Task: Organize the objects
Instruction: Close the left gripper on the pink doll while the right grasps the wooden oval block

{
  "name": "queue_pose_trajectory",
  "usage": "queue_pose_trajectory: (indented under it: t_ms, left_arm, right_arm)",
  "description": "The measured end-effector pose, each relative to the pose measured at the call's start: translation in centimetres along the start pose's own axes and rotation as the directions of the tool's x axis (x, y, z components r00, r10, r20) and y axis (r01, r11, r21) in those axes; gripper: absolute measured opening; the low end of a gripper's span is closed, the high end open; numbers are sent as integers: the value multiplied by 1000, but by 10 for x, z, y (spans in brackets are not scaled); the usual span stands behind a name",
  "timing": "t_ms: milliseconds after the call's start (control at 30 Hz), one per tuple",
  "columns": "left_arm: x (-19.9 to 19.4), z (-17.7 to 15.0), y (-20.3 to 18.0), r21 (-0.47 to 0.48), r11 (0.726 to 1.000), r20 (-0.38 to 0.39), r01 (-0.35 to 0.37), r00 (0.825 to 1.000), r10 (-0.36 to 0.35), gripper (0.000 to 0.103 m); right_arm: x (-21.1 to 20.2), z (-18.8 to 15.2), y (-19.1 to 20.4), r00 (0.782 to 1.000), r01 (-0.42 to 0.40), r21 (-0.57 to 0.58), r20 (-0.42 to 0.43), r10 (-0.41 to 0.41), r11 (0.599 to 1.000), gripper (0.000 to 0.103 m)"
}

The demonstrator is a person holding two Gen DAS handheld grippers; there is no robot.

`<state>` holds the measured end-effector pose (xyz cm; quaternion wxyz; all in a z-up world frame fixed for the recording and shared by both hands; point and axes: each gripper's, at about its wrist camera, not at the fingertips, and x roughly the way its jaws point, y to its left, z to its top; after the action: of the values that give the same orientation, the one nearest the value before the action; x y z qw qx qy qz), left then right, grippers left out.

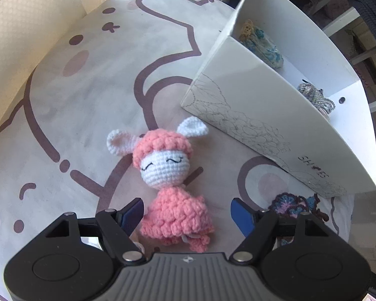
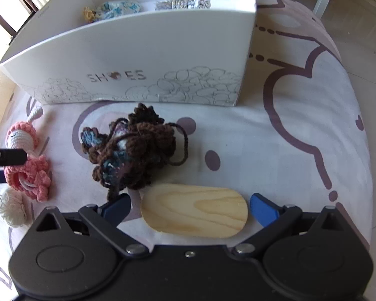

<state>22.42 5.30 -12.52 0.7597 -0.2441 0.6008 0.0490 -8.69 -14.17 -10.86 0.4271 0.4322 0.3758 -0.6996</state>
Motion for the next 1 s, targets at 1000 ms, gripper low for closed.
queue_pose_trajectory:
  t_ms: [1000]
  left_arm:
    - [5,-47,-49,606,796,-89,-8,993,78,51]
  right_arm:
    - [2,-25,11,993,-27,-23,-115,24,999,94]
